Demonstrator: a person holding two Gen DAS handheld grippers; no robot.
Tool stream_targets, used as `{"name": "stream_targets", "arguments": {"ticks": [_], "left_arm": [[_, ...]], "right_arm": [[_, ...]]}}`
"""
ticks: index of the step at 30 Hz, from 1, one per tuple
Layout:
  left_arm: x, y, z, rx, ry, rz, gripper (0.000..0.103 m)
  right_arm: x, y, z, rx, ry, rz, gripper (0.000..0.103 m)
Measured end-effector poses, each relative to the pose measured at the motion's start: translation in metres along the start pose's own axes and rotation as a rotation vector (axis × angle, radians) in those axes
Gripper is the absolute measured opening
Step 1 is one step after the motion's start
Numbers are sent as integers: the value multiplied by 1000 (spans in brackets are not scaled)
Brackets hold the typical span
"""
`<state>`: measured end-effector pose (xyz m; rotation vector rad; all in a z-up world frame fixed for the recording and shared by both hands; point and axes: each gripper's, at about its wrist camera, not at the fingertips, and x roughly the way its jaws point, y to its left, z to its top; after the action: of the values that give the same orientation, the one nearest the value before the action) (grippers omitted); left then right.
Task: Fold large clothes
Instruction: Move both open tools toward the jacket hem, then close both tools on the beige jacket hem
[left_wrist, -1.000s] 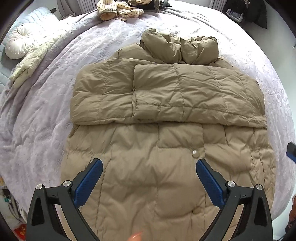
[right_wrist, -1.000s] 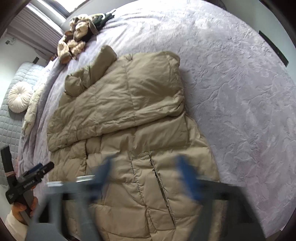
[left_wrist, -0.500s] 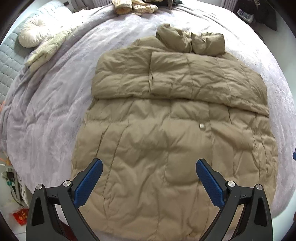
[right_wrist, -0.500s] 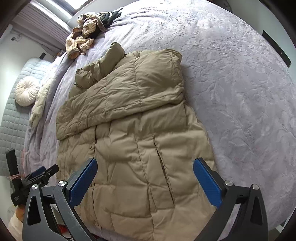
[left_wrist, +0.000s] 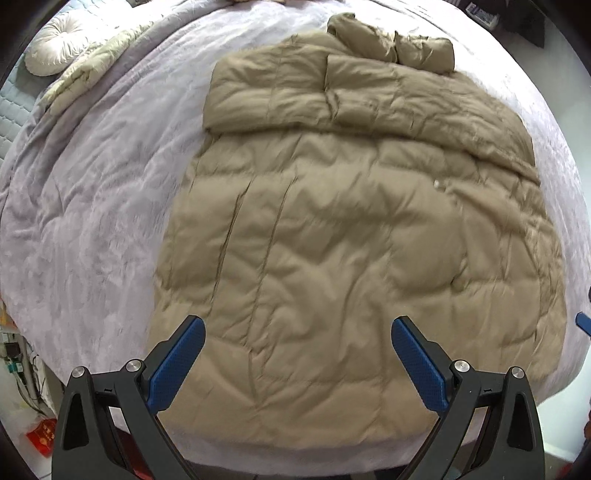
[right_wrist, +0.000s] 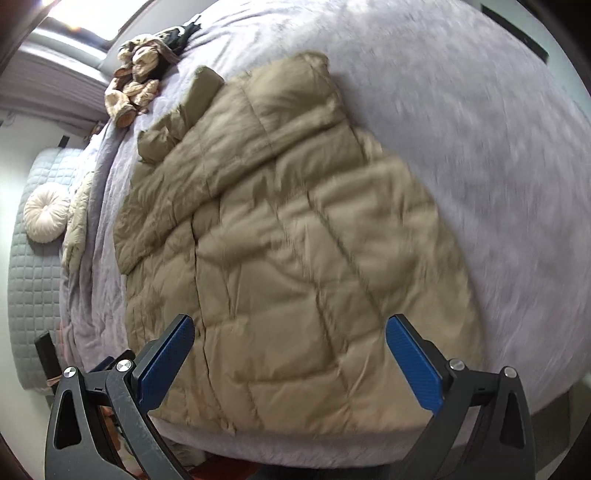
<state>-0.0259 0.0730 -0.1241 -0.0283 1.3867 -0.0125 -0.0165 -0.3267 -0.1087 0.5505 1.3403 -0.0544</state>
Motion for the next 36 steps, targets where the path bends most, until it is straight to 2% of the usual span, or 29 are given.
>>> {"name": "stream_targets", "arguments": {"ticks": [5,9,14,18,22,26,31,36], "left_arm": [[-5,27,-19,2,7,-20,101],[-8,66,-37,-56,20,-57,101],[-4,105,-60,-137,44,-76,101],[9,126,-81,-216,89,-167,101],[23,127,-93,-256,115,-255,101],[42,124,-98,-308,149,-408,101],[66,114,-95,-337,194,-474,101],[75,97,-85,-332,192,-500,101]], "right_arm": [[9,-5,-38,102,29,12,103],[12,-11,-55,194,39,46,103],[15,-9,-66,236,48,66,103],[19,-12,-74,267,65,89,103],[19,-26,-83,321,68,110,103],[19,-52,-95,425,57,168,103],[28,-91,-110,586,41,218,103],[40,-118,-118,681,14,245,103]]}}
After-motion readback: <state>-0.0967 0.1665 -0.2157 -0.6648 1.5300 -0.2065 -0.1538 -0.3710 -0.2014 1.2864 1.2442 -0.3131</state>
